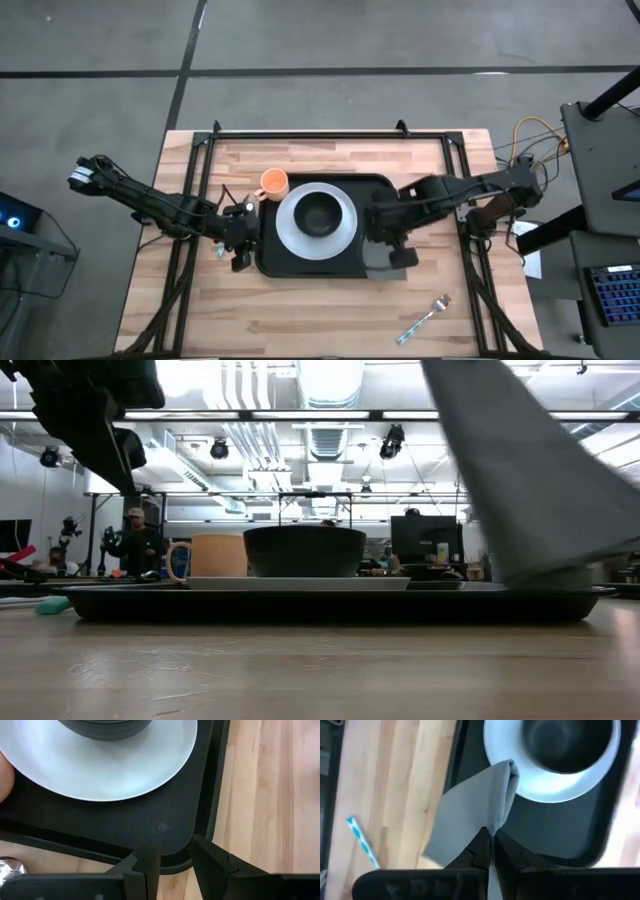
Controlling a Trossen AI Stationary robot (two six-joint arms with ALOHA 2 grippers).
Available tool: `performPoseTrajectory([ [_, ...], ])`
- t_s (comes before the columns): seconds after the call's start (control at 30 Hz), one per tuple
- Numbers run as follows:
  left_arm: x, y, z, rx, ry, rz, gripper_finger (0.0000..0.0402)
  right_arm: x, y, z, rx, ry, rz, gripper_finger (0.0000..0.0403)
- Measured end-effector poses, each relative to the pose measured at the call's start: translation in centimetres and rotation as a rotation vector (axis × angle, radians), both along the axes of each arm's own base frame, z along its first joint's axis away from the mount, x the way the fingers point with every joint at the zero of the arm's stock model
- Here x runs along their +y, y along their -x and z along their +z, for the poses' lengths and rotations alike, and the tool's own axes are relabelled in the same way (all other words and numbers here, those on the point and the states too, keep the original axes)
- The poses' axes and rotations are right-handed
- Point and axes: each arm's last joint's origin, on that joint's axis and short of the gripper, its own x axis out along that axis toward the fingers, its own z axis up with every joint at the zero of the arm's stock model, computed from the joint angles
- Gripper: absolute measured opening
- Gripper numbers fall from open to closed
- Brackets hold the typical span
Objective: Set up tray
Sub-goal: Put the grey napkin on the black serving tray to the right of the white plate
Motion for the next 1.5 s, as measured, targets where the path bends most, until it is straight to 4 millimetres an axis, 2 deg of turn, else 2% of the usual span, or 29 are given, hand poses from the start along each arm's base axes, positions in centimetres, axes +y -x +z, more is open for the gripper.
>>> performPoseTrajectory([
  [0.1,0.0,0.0,0.0,0.000,0.000,0.000,0.0089,0.2,0.1,0.1,-0.009,-0.001,0.012,0.0008],
  [0.2,0.0,0.0,0.0,0.000,0.000,0.000,0.0089,-0.3,-0.3,0.1,-0.048,0.037,0.015,0.0008],
  [0.3,0.0,0.0,0.0,-0.001,0.000,0.000,0.0089,-1.2,-1.3,-1.2,-0.076,0.052,0.038,0.0008],
  [0.5,0.0,0.0,0.0,0.000,0.004,0.004,0.0089,-4.6,-1.7,-4.9,0.010,0.039,0.020,0.0008],
  [0.67,0.0,0.0,0.0,0.000,0.005,0.005,0.0089,-7.3,-0.6,-5.4,-0.006,0.071,-0.007,0.0008],
  [0.83,0.0,0.0,0.0,0.000,0.005,0.005,0.0089,-11.0,-0.6,-7.0,-0.026,0.111,-0.030,0.0008],
  [1.07,-0.1,0.0,0.0,0.006,0.027,-0.002,0.0089,-15.7,0.1,-11.8,0.024,0.080,-0.060,0.0008],
  [1.27,-0.1,0.0,0.0,0.007,0.028,-0.002,0.0089,-17.2,0.6,-15.3,-0.019,0.115,-0.034,0.0008],
  [1.37,0.2,0.4,-0.3,0.064,0.068,0.099,0.0089,-17.7,1.0,-16.0,-0.020,0.125,-0.047,0.0008],
  [1.5,1.1,1.6,-2.0,0.231,0.058,0.396,0.0084,-18.0,1.4,-16.4,-0.006,0.122,-0.058,0.0018],
])
